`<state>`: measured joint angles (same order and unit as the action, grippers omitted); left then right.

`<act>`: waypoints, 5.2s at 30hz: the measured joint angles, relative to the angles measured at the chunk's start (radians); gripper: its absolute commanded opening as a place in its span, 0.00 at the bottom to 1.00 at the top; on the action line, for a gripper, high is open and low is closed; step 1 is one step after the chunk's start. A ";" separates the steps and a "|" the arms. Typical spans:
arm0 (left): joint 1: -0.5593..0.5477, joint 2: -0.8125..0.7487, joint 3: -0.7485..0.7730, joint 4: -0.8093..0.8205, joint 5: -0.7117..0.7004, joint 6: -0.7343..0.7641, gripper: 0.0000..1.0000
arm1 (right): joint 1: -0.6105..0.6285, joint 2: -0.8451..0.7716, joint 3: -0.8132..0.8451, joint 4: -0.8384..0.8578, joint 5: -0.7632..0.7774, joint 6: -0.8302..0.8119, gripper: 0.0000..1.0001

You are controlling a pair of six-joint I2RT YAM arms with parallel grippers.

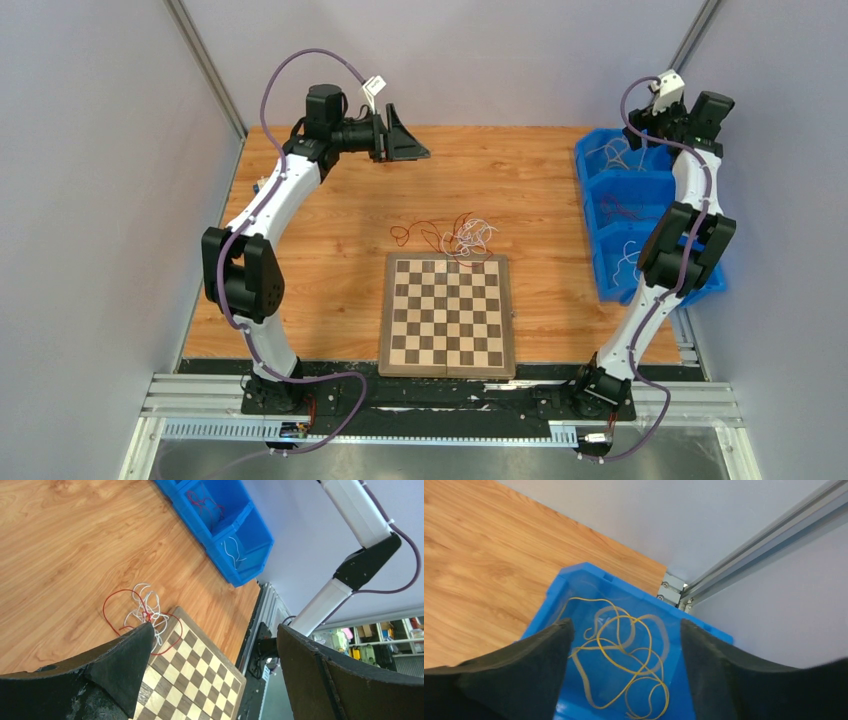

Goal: Untangle the cables

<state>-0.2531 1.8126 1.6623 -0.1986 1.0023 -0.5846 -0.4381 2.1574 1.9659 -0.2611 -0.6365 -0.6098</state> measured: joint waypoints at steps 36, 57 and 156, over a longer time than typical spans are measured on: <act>-0.004 0.035 -0.261 -0.182 -0.010 0.336 0.82 | 0.678 -0.139 -0.463 -0.431 -0.139 -0.097 0.27; -0.177 0.340 0.026 -0.383 -0.286 0.845 0.41 | 0.684 -0.123 -0.492 -0.415 -0.122 -0.147 0.00; 0.006 0.200 -0.024 -0.024 -0.214 0.364 0.77 | 0.672 -0.153 -0.412 -0.434 -0.086 -0.119 0.54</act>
<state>-0.2466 2.0129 1.6379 -0.2230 0.7879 -0.2211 0.2340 2.0048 1.5536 -0.6949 -0.7223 -0.7288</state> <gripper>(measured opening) 0.781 0.537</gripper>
